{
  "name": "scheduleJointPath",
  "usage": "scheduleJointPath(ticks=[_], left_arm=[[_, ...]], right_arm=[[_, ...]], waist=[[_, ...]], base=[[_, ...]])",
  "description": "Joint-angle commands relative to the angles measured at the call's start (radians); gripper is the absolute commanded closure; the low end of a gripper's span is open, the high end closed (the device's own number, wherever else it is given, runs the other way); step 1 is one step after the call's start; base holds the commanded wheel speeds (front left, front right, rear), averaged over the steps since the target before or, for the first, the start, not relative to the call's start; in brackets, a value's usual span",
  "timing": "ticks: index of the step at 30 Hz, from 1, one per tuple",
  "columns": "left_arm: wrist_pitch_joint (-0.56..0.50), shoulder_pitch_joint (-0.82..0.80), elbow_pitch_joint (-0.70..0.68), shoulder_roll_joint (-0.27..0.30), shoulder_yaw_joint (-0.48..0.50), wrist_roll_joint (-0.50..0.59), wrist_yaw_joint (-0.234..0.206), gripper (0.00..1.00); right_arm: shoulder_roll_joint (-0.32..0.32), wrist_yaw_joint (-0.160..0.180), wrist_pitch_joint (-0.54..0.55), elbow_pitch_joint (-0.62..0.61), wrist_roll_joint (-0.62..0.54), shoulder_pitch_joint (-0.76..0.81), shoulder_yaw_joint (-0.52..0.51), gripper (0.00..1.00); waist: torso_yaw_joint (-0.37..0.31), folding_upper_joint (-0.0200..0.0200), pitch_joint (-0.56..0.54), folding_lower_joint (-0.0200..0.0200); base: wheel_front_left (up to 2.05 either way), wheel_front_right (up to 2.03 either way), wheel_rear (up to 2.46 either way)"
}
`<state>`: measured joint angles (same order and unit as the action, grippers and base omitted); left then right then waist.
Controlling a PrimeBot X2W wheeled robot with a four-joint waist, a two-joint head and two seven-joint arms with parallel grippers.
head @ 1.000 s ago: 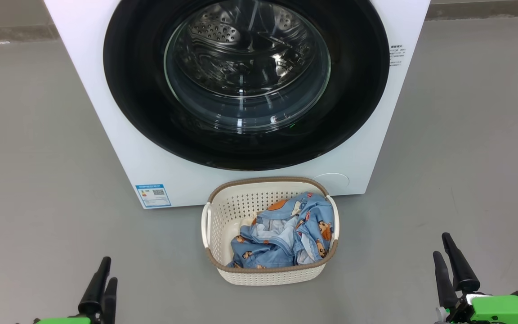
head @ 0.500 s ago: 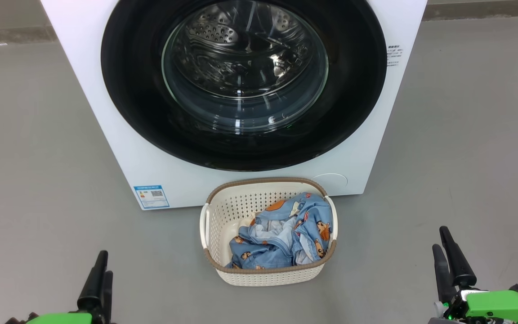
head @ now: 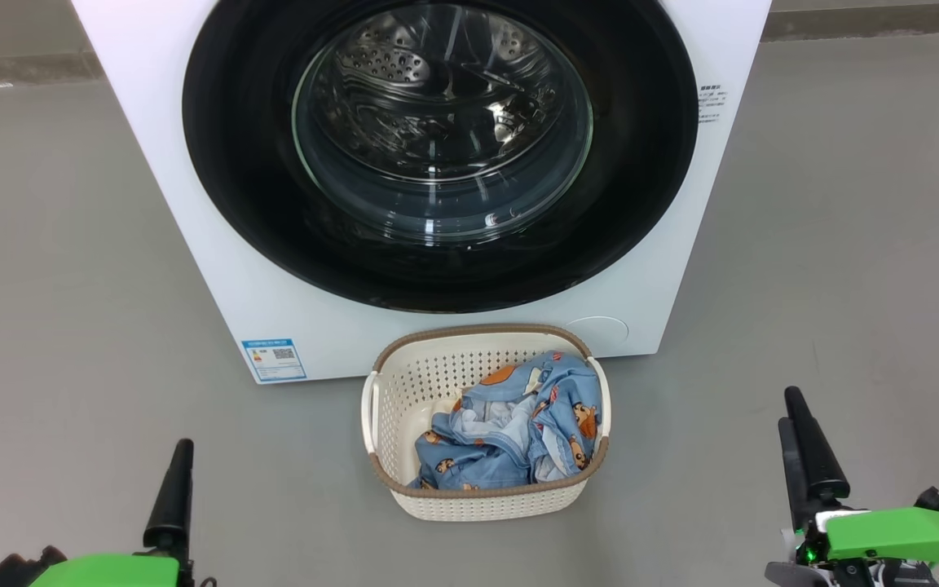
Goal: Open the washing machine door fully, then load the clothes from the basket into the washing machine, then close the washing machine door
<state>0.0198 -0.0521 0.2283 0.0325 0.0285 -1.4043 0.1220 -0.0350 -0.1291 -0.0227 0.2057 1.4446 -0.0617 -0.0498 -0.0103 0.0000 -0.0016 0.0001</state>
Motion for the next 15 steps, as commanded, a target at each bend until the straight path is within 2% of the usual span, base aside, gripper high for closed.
scheduleJointPath(ticks=[1, 15], left_arm=[[0.013, -0.048, -0.034, 0.02, 0.008, 0.023, 0.004, 0.0], [0.054, -0.054, -0.05, 0.041, -0.011, 0.274, 0.005, 0.0]], right_arm=[[-0.009, -0.001, -0.012, -0.034, -0.019, -0.051, 0.015, 0.0], [-0.014, -0.001, -0.053, -0.035, -0.269, -0.071, 0.059, 0.0]], waist=[[0.0, 0.0, 0.0, -0.0001], [-0.004, 0.0, 0.0, -0.0001]], base=[[0.0, 0.0, 0.0], [0.0, 0.0, 0.0]])
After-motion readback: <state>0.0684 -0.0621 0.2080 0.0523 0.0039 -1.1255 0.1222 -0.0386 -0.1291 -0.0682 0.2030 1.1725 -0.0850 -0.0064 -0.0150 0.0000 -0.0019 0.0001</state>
